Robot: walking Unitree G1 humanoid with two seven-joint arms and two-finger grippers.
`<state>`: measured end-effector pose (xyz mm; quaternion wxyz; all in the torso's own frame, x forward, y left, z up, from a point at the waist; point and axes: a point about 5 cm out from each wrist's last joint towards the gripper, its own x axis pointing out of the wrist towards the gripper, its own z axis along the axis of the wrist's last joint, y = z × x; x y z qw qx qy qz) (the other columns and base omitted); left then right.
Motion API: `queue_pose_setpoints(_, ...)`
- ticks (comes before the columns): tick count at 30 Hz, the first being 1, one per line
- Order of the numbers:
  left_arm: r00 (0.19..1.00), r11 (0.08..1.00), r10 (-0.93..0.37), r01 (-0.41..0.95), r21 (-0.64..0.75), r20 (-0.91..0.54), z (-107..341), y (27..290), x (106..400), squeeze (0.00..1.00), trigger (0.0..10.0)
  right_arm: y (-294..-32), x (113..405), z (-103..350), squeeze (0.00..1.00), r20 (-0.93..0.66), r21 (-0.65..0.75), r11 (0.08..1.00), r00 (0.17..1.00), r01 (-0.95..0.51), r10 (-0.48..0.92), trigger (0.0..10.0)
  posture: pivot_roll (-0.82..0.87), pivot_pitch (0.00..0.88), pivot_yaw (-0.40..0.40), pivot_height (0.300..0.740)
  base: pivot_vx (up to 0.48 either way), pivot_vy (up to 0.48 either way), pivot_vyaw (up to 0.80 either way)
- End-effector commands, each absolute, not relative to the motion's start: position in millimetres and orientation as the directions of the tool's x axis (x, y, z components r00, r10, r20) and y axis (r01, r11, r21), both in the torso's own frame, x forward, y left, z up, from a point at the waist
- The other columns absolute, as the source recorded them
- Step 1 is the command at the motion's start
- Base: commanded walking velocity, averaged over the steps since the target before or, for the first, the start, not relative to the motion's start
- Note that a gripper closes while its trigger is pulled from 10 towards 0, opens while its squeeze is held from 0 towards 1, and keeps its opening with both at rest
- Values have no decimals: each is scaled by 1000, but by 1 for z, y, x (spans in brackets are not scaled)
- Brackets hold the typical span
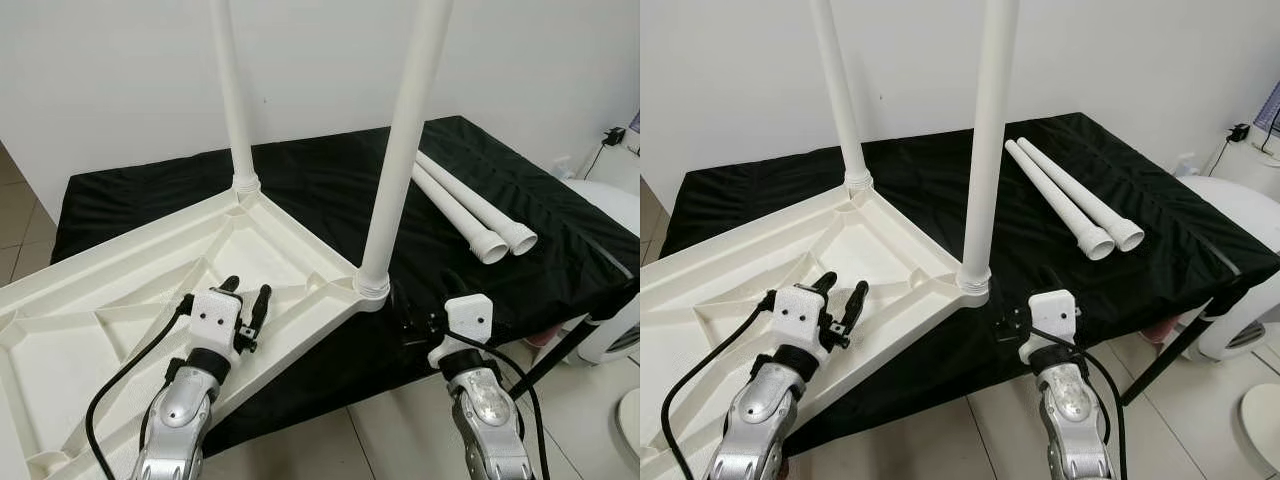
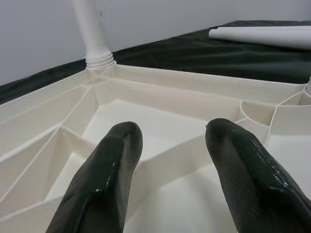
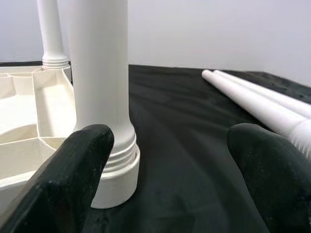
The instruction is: Building children table
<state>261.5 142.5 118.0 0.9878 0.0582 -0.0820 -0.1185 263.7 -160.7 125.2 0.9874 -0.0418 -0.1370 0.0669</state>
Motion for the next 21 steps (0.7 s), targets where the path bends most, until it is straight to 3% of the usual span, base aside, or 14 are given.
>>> queue_pose_setpoints(1, 974, 980, -174, 157, 122, 146, 118, 147, 261, 0, 10000, -160, 264, 125, 0, 259, -86, 989, 956, -118, 137, 10000, -64, 41, 45, 740, 0, 0, 0)
queue_pose_setpoints(19, 987, 995, -93, 87, 57, 129, 122, 151, 265, 0, 10000, -152, 265, 127, 0, 252, -20, 994, 962, -104, 106, 10000, -57, 52, 42, 740, 0, 0, 0)
queue_pose_setpoints(20, 985, 994, -104, 98, 46, 141, 124, 148, 265, 596, 10000, -151, 265, 127, 0, 255, -21, 994, 961, -108, 110, 10000, -57, 51, 40, 740, 0, 0, 0)
queue_pose_setpoints(21, 982, 993, -115, 110, 39, 151, 125, 146, 264, 1000, 10000, -150, 265, 128, 0, 257, -22, 994, 960, -110, 112, 10000, -57, 51, 40, 740, 0, 0, 0)
